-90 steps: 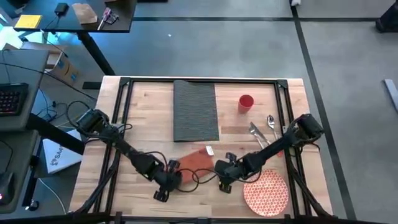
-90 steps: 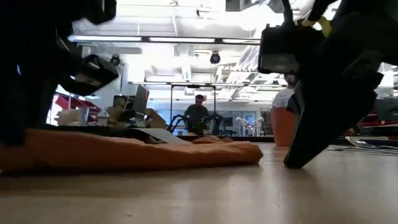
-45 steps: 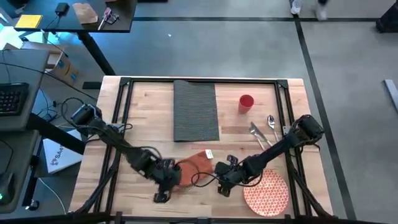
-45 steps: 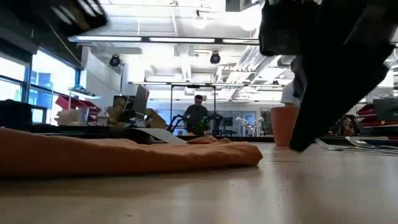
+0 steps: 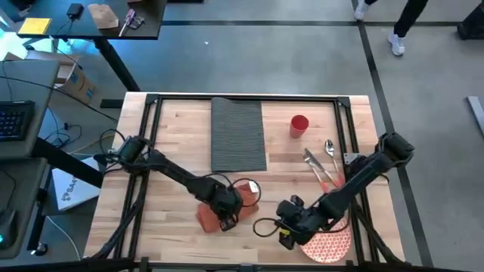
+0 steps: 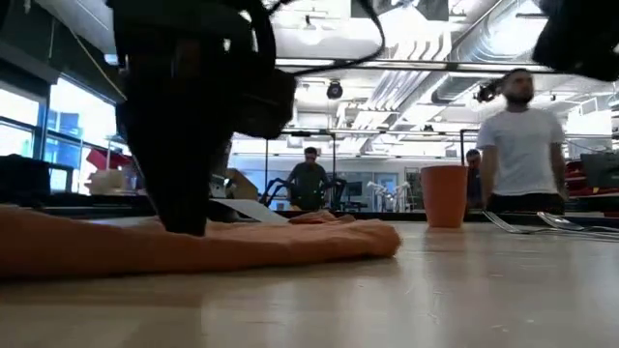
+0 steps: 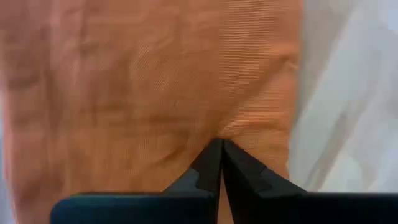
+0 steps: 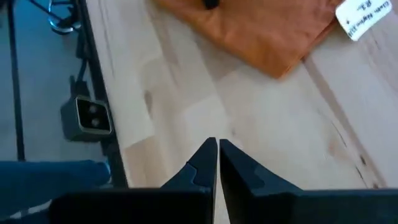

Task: Set table place
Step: Fold the orange napkin, then put the orange fork on the orange napkin

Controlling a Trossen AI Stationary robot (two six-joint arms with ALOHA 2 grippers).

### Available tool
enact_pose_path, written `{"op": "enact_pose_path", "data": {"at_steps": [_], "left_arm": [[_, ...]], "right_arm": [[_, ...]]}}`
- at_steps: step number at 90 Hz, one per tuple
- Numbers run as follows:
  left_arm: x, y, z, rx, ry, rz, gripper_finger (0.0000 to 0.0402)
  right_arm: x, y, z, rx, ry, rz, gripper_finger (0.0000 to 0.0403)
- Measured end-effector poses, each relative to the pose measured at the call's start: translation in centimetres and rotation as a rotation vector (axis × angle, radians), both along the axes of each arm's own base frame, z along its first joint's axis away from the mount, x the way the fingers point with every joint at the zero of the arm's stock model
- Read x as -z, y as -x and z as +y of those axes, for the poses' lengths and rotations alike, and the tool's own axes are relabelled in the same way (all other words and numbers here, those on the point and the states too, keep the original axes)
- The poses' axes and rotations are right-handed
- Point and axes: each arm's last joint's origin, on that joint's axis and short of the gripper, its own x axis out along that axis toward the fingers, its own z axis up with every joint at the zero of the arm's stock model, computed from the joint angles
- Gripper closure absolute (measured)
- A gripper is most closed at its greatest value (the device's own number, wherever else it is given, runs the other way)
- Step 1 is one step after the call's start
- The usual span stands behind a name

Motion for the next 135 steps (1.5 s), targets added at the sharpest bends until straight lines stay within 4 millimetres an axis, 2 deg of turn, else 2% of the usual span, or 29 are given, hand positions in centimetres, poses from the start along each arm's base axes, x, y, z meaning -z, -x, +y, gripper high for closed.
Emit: {"op": "enact_pose_path", "data": {"at_steps": [11,27,44,61,77,89,108,117,124,135], "left_arm": [[-0.3,2.7,-0.7,-0.246,0.009,0.010,0.0401],[0.0,8.6,-0.9,-0.581,0.032,-0.044,0.0401],[0.4,13.6,1.6,-0.775,0.017,-0.103,0.0401],[0.7,16.4,4.6,-0.807,-0.012,-0.144,0.0401],[0.0,17.4,5.5,-0.709,-0.031,-0.154,0.0401],[-1.9,16.9,5.2,-0.589,0.016,-0.231,0.0401],[-4.9,16.1,4.7,-0.420,0.040,-0.338,0.0377],[-6.1,15.9,4.5,-0.374,0.043,-0.380,0.0352],[-7.0,15.7,4.5,-0.355,0.048,-0.418,0.0332],[-8.1,15.5,4.3,-0.347,0.068,-0.453,0.0305]], "right_arm": [[0.0,0.4,0.5,-0.013,-0.004,0.002,0.0402],[0.1,0.2,0.3,-0.006,0.011,-0.001,0.0402],[0.1,-0.2,-0.3,-0.010,0.031,-0.004,0.0402],[0.0,-0.7,-0.9,0.015,0.006,0.008,0.0402],[-1.9,-0.7,-2.6,0.137,-0.075,-0.013,0.0402],[-3.7,0.0,-5.1,0.275,-0.115,0.020,0.0402],[-4.5,2.5,-10.6,0.538,-0.099,0.336,0.0401],[-4.4,3.4,-12.7,0.575,-0.013,0.468,0.0385],[-4.1,3.8,-14.5,0.579,0.036,0.567,0.0359],[-1.7,4.0,-17.3,0.544,-0.013,0.657,0.0303]]}}
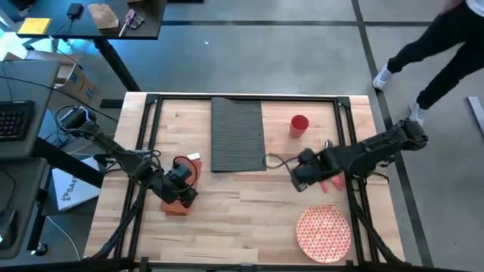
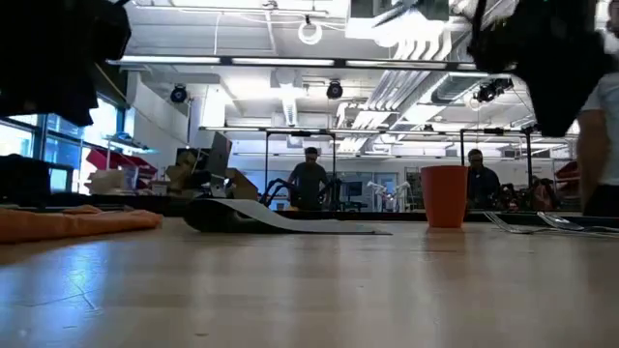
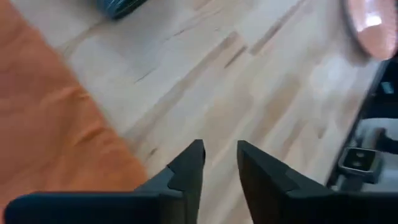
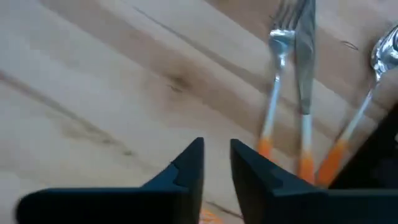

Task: Set table place
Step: Put the orange fork on the orange napkin

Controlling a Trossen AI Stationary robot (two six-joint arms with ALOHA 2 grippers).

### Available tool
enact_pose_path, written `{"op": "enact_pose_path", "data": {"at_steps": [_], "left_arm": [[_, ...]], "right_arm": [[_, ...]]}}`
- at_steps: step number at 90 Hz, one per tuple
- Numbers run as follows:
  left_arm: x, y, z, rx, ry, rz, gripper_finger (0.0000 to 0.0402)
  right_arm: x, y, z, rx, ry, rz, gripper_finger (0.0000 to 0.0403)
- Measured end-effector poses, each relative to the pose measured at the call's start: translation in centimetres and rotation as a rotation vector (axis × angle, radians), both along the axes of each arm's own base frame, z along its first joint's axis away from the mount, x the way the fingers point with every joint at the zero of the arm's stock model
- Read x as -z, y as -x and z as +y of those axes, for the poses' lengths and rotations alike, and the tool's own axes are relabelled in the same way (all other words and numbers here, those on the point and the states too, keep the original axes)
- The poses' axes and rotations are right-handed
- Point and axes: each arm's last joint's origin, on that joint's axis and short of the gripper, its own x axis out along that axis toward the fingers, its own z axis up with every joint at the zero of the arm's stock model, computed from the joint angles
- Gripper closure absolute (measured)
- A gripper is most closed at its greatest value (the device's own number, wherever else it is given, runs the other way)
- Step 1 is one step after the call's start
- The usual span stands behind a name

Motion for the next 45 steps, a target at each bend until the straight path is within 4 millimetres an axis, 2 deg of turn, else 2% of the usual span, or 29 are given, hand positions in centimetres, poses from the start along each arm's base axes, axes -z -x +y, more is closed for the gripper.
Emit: {"op": "enact_pose_path", "data": {"at_steps": [12,21,32,45], "left_arm": [[-0.9,-0.2,-0.1,0.009,-0.002,-0.035,0.0287],[-1.3,-0.4,-0.2,0.026,-0.012,-0.058,0.0282],[-1.4,-0.5,-0.3,0.050,-0.003,-0.072,0.0282],[-1.8,-0.8,-0.6,0.039,0.036,-0.114,0.0282]], "right_arm": [[3.1,1.1,-2.4,0.007,-0.062,0.071,0.0248],[5.0,2.1,-3.7,0.017,-0.066,0.112,0.0229],[6.8,2.6,-4.6,0.000,-0.089,0.090,0.0236],[8.1,3.1,-5.4,0.031,-0.093,0.064,0.0273]]}}
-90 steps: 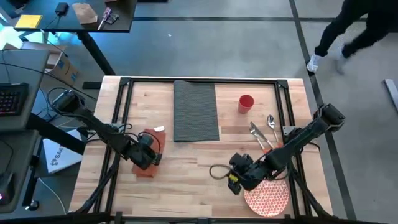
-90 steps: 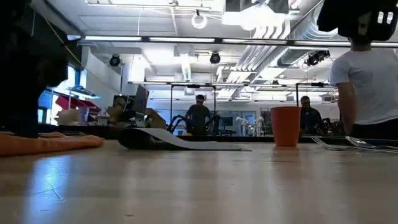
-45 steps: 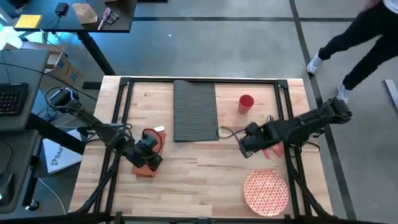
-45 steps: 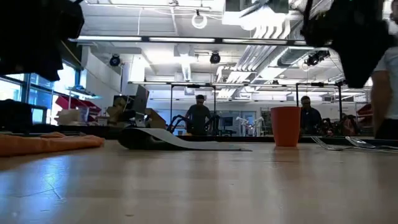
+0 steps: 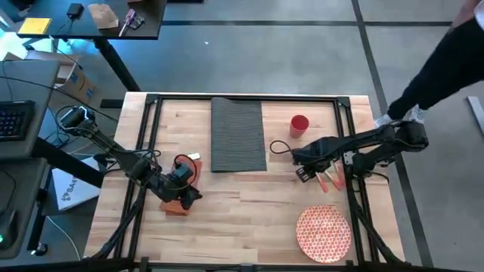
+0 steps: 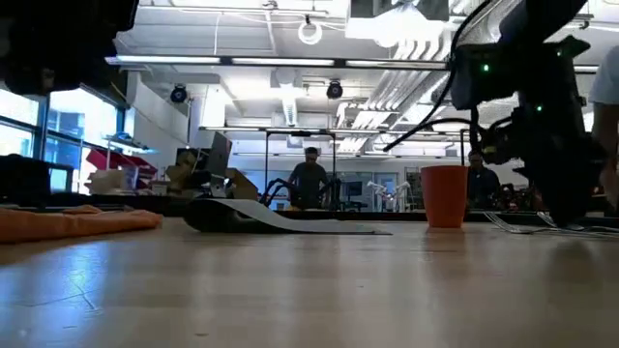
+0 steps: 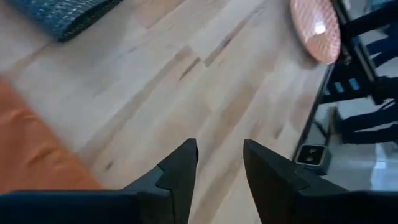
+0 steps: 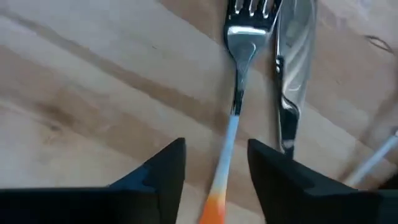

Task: Set table place
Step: Put the orange fork on the orange napkin

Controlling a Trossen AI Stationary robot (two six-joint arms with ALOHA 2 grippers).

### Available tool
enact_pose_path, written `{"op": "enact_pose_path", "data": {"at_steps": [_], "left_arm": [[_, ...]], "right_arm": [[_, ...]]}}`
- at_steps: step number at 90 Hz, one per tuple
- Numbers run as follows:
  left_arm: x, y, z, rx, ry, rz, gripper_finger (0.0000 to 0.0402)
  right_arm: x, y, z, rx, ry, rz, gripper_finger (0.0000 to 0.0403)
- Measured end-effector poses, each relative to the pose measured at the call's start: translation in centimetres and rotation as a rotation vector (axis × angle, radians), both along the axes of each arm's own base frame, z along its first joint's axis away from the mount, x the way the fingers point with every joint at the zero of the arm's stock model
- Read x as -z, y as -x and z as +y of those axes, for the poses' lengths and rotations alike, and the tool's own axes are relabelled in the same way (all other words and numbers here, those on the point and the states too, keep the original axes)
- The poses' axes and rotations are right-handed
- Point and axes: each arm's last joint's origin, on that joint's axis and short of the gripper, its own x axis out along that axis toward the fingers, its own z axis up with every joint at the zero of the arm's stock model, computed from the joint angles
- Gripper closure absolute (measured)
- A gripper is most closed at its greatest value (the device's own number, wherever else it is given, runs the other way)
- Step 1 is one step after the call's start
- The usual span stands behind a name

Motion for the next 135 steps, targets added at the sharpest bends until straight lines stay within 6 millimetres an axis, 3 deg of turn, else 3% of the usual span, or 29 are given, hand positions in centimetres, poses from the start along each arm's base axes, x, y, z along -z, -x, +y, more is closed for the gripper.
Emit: {"op": "enact_pose_path", "data": {"at_steps": [29,45,61,72,93,117,135], "left_arm": [[-0.3,-0.2,-0.1,0.003,0.011,-0.039,0.0282],[-0.5,-0.6,0.2,-0.021,-0.029,-0.081,0.0282],[-0.5,-1.4,1.6,-0.101,-0.095,-0.100,0.0282],[-0.7,-2.0,2.8,-0.166,-0.143,-0.127,0.0282],[-1.1,-4.1,5.4,-0.256,-0.173,-0.408,0.0267],[-2.1,-5.2,8.5,-0.161,-0.310,-0.529,0.0207],[-1.5,-5.4,9.2,-0.141,-0.334,-0.487,0.0198]], "right_arm": [[1.5,0.5,-0.5,0.014,-0.039,-0.050,0.0390],[0.6,-0.7,-0.1,0.012,-0.045,-0.098,0.0402],[-2.3,-4.1,1.6,0.046,-0.067,-0.315,0.0403],[-5.4,-6.9,3.2,0.112,-0.035,-0.538,0.0403],[-10.5,-11.9,5.4,0.094,0.067,-0.737,0.0403],[-12.4,-18.3,7.0,-0.032,0.129,-0.781,0.0403],[-13.4,-21.6,7.6,-0.103,0.153,-0.803,0.0403]]}}
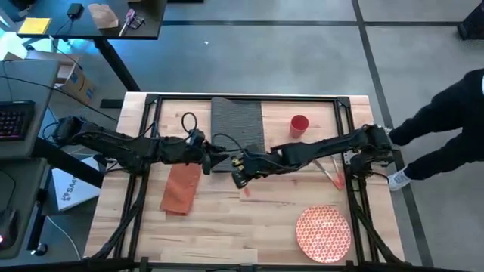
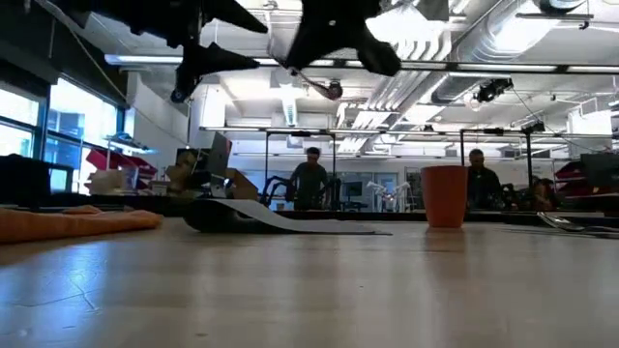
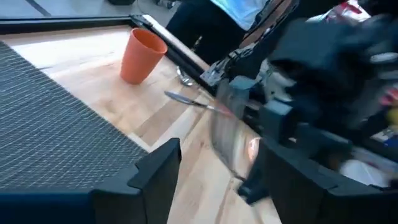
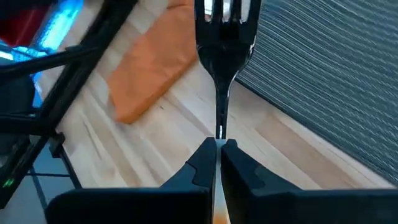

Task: Set table place
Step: Put the orange fork on the orange napkin

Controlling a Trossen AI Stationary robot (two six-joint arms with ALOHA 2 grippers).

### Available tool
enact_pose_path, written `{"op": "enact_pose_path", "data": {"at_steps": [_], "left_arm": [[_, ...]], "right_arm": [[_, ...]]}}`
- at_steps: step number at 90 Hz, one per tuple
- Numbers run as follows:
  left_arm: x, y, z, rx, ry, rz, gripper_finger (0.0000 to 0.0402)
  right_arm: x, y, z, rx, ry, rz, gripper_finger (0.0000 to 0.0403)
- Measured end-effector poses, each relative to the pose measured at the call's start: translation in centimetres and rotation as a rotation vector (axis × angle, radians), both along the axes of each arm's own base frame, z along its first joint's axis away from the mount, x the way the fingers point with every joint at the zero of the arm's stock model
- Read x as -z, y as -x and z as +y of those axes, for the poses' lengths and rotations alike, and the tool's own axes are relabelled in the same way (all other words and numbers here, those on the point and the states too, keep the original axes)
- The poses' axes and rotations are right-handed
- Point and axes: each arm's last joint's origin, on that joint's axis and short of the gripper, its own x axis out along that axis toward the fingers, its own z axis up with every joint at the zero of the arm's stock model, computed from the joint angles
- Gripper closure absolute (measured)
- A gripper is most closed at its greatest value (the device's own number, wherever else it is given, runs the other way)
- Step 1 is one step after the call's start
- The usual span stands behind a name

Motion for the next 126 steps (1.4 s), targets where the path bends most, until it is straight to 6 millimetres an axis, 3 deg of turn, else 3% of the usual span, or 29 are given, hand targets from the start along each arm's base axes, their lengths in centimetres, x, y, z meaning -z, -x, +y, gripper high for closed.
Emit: {"op": "enact_pose_path", "data": {"at_steps": [24,34,52,69,78,93,103,111,126], "left_arm": [[1.0,-0.5,0.0,-0.016,0.025,0.049,0.0217],[1.1,-0.5,0.0,-0.016,0.014,0.052,0.0262],[0.8,-0.6,0.0,0.004,-0.031,0.038,0.0381],[0.5,-0.5,0.0,0.037,-0.055,0.057,0.0400],[-0.8,-0.3,-0.1,0.089,-0.082,0.127,0.0401],[-2.6,0.9,-0.3,0.284,-0.048,0.378,0.0402],[-1.6,2.5,-0.1,0.395,0.027,0.589,0.0401],[0.7,4.0,0.7,0.419,0.072,0.741,0.0401],[4.6,6.7,2.8,0.400,0.199,0.781,0.0401]], "right_arm": [[-0.8,-1.0,0.1,-0.005,0.031,-0.005,0.0403],[-0.8,-1.0,0.1,-0.002,0.030,0.001,0.0403],[-0.8,-0.9,0.6,-0.003,0.037,-0.004,0.0403],[-0.8,-0.9,0.7,-0.049,0.057,0.002,0.0400],[-1.4,-0.4,0.6,-0.098,0.054,0.009,0.0376],[-2.8,1.1,0.1,-0.111,0.063,0.043,0.0297],[-3.3,1.8,0.0,-0.112,0.095,0.060,0.0250],[-3.3,1.8,0.0,-0.122,0.105,0.062,0.0222],[-3.2,2.0,0.6,-0.134,0.095,0.069,0.0199]]}}
